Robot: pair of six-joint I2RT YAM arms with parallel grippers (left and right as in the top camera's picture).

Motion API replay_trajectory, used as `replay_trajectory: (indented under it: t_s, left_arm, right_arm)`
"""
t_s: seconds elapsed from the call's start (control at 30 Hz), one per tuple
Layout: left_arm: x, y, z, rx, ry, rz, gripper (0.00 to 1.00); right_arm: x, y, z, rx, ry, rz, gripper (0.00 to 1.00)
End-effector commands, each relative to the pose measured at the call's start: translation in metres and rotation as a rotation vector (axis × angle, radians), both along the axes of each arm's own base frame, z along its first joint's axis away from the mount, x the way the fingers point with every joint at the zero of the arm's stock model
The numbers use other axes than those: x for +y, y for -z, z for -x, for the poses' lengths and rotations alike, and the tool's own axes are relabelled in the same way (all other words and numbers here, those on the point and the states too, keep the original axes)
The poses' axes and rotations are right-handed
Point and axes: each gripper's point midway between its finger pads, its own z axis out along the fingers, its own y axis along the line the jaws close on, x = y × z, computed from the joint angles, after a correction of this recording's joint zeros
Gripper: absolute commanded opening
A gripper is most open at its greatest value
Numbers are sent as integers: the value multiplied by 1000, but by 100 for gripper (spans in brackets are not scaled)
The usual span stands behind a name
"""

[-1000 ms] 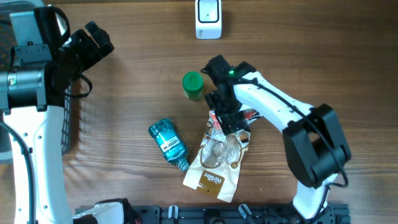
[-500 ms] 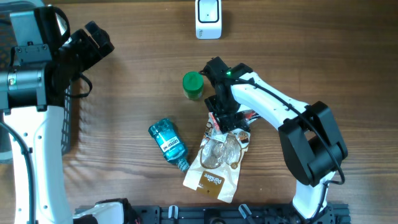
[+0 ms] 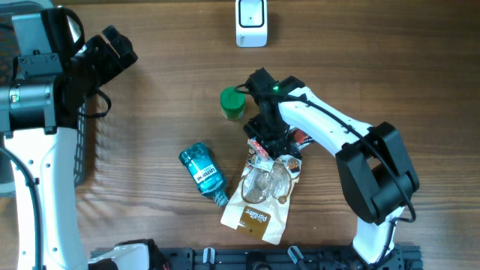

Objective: Scan the item barcode
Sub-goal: 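Grasp the Kleenex pack with the right gripper and move it left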

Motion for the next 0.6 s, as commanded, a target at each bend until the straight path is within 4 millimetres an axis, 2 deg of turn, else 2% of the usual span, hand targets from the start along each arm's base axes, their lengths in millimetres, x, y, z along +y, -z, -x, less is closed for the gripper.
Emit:
replay_trajectory:
  t_s: [0.0,0.13,0.27,0.33,0.43,0.57]
  left_arm:
    - [4,5,4,28,-6,-17,100]
    - [4,8,8,50,-6,-15,100]
    - [4,8,8,51,-6,-15,100]
    - [4,8,8,51,-6,-15,100]
    - [4,8,8,50,-6,-15,100]
    - [4,8,8,51,-6,-15,100]
  right_arm:
    - [5,-26,-12,-117,-188,-60,71]
    - [7,-54,-15,-236,-414,-116,72]
    - [13,-96,-17,-407,-666,-191,71]
    - [23,-127,-15,-546,-857,-268,72]
    - [42,-174,1,-725,-1062,-426,79]
    - [58,-235,34,-955,-1287,-641,77]
